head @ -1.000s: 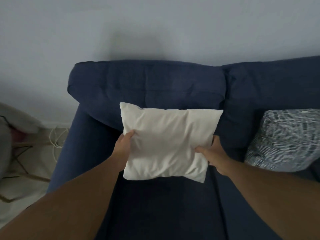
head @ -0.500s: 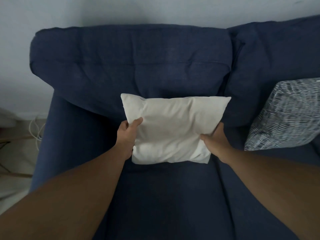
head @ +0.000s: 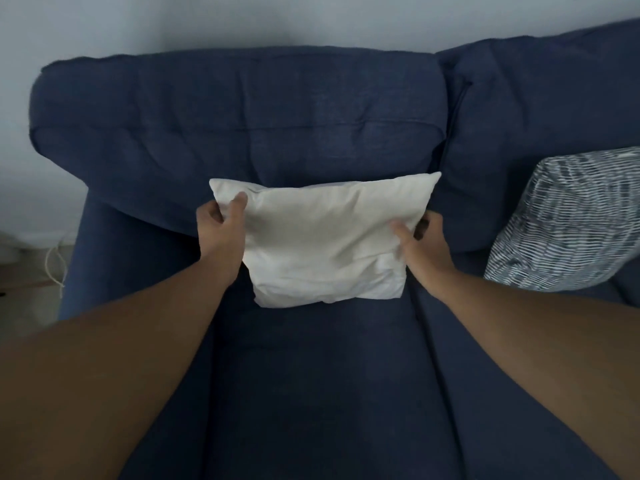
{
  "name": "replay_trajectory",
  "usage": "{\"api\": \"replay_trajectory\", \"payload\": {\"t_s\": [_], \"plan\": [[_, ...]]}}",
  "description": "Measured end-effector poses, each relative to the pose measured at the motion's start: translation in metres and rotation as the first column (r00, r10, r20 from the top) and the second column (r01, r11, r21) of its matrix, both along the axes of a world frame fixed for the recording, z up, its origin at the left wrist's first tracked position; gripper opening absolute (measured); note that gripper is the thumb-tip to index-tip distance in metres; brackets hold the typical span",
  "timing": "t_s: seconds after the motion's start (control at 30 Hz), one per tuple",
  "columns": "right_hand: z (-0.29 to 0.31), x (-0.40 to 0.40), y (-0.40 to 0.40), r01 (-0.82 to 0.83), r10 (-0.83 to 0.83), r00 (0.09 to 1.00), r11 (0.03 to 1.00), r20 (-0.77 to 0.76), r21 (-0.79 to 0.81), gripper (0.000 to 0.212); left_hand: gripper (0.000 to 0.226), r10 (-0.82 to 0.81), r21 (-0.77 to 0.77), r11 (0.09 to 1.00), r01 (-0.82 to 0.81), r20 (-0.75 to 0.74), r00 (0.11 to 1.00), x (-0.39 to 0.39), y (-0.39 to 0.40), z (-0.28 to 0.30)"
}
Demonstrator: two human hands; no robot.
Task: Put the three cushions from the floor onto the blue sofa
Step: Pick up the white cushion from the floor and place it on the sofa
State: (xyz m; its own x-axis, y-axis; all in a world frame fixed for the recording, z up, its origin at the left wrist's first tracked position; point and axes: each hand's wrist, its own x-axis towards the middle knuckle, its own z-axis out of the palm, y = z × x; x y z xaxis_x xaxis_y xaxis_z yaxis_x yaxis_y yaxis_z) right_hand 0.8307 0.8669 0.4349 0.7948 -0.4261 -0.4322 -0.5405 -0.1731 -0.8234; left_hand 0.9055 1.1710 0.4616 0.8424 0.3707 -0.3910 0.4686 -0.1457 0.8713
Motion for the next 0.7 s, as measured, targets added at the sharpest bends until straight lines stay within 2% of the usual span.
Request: {"api": "replay_trajectory", "payload": {"t_s": [0.07,0.17,0.3,0.4,0.47,0.53,0.57,0.63,0.67,0.7], "plan": [[0.009,0.015,-0.002,0.019,-0.019,1.000,1.000,0.013,-0.024,0.058,0.072,0.004,0.065,0.998,-0.004,-0.002,1.000,0.015,-0.002,0.008],[0.016,0.036,-0.010,-0.037,0.029,0.998,0.991,-0.059,-0.131,0.047,0.060,-0.030,0.136,0.990,0.037,-0.051,0.998,0.037,-0.005,0.012],[0.023,0.044,-0.022,-0.155,0.109,0.985,0.902,-0.134,-0.402,0.042,0.045,-0.038,0.209,0.977,0.040,-0.016,0.999,0.053,-0.006,0.013],[0.023,0.043,-0.024,-0.201,0.126,0.974,0.858,-0.187,-0.472,0.042,0.047,0.005,0.243,0.970,0.006,-0.042,0.999,0.056,-0.003,0.012],[0.020,0.038,-0.020,-0.144,0.088,0.987,0.844,-0.132,-0.517,0.045,0.052,0.084,0.288,0.955,-0.065,-0.055,0.995,0.054,-0.004,0.010],[0.015,0.029,-0.014,-0.058,0.109,0.993,0.752,0.037,-0.657,0.065,0.059,0.110,0.466,0.877,-0.117,0.042,0.993,0.042,-0.014,0.012],[0.015,0.023,-0.010,-0.036,0.165,0.981,0.679,0.105,-0.733,0.072,0.061,0.049,0.549,0.827,-0.120,0.142,0.989,0.031,-0.024,0.013],[0.014,0.015,0.000,-0.095,0.353,0.929,0.521,0.112,-0.848,0.080,0.059,-0.251,0.624,0.781,-0.005,0.322,0.913,0.004,-0.045,0.010],[0.013,0.012,0.005,-0.153,0.453,0.889,0.438,0.070,-0.886,0.082,0.056,-0.434,0.648,0.753,0.115,0.358,0.827,-0.010,-0.055,0.005],[0.011,0.011,0.010,-0.220,0.542,0.840,0.354,0.008,-0.909,0.082,0.055,-0.597,0.687,0.688,0.234,0.353,0.720,-0.022,-0.062,-0.003]]}}
